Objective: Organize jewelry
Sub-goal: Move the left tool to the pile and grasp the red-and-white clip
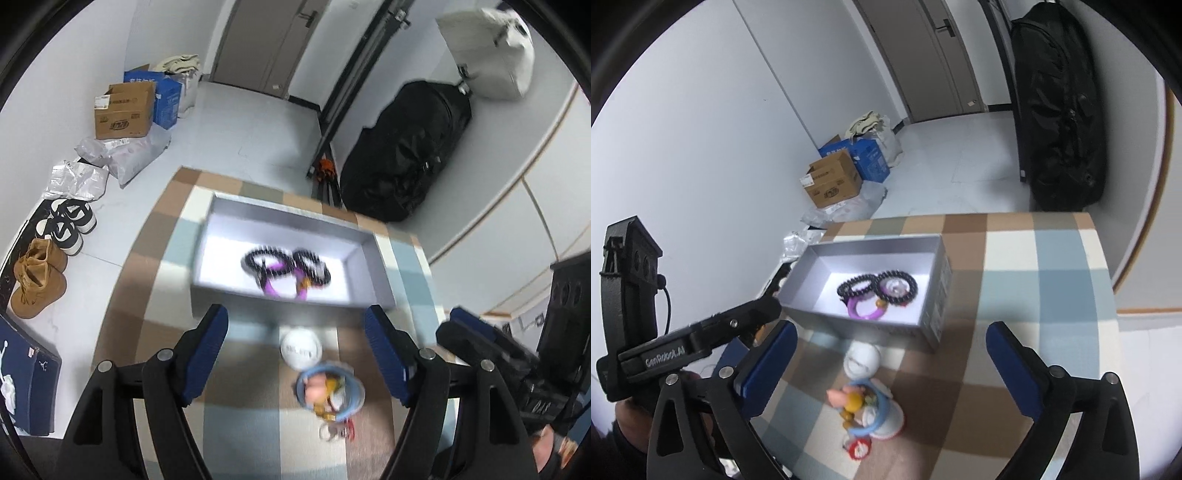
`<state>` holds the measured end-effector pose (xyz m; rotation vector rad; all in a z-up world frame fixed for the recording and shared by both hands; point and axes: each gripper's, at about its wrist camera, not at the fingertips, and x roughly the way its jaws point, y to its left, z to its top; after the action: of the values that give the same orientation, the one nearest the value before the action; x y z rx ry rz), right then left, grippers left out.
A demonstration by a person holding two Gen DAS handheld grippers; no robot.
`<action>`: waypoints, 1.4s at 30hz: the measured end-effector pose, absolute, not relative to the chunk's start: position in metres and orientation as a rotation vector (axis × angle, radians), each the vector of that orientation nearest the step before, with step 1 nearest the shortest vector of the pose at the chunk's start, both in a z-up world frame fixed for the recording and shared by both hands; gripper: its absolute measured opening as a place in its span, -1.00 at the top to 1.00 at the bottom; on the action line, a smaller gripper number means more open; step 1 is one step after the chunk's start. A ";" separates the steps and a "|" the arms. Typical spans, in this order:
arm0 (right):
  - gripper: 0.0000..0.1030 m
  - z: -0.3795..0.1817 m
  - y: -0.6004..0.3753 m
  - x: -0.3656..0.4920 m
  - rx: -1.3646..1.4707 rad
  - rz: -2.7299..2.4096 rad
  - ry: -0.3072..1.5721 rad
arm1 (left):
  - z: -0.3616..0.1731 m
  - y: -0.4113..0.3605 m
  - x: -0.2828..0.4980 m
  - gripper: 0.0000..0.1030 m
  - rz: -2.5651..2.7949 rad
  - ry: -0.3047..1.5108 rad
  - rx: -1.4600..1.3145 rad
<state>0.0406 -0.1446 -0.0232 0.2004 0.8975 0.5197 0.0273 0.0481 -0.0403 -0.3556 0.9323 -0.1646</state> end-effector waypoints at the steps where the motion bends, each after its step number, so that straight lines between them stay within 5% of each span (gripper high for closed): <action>1: -1.00 -0.024 -0.147 0.038 0.199 0.512 0.903 | -0.042 0.045 0.025 -0.41 -0.173 0.940 -0.341; 30: -1.00 -0.050 -0.196 0.031 0.293 0.361 1.050 | -0.092 -0.008 -0.014 -0.42 -0.244 1.197 -0.174; 35: -1.00 -0.050 -0.200 0.030 0.322 0.357 1.057 | -0.088 -0.013 -0.015 -0.20 -0.270 1.170 -0.148; 39: -1.00 -0.049 -0.197 0.028 0.318 0.363 1.057 | -0.097 -0.019 -0.014 0.42 -0.276 1.205 -0.130; 42: -1.00 -0.050 -0.194 0.027 0.301 0.368 1.060 | -0.097 -0.023 -0.015 0.54 -0.297 1.205 -0.121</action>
<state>0.0271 -0.1944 -0.0501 0.3015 1.0600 0.3678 -0.0148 -0.0229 -0.0970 -0.1210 1.2046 -0.2973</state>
